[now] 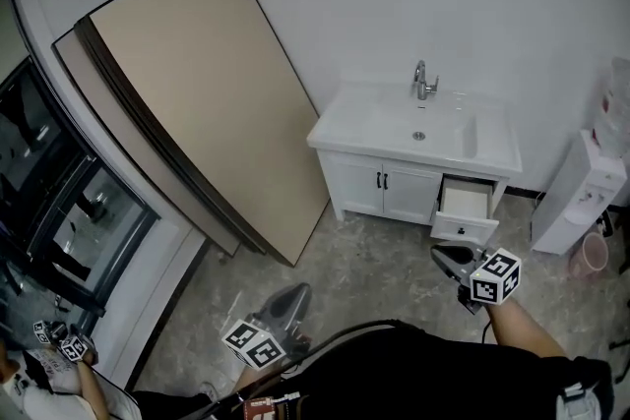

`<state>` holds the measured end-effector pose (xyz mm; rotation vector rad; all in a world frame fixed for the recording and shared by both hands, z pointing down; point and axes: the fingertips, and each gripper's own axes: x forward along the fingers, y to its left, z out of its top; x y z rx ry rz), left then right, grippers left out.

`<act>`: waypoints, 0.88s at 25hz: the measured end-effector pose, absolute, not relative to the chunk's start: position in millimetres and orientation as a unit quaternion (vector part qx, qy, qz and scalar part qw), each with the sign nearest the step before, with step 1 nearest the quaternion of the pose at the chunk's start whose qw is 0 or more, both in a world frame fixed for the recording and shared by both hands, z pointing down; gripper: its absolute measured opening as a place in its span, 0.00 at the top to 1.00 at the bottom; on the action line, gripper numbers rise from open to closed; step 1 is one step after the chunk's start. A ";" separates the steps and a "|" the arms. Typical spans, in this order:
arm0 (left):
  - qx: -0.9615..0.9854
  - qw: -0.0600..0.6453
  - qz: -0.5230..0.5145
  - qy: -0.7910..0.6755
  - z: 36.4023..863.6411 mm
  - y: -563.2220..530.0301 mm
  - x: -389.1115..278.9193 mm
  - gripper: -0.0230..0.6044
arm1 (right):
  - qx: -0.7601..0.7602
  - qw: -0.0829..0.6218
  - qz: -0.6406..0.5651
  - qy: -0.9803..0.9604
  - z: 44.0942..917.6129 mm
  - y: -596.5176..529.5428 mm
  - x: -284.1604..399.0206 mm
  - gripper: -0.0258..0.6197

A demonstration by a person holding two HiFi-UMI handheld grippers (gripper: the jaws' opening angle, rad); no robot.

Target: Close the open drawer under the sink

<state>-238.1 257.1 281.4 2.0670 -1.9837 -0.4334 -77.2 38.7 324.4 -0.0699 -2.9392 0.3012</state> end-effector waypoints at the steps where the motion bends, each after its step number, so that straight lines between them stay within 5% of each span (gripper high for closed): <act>1: 0.711 0.123 -0.150 -0.676 282.6 250.2 -244.8 0.96 | -0.018 0.095 0.105 -0.990 327.1 32.9 -81.6 0.96; 22: 0.792 0.131 -0.142 -0.579 266.8 170.1 -516.7 0.96 | 0.092 0.087 0.098 -0.987 294.5 -4.6 -316.9 0.96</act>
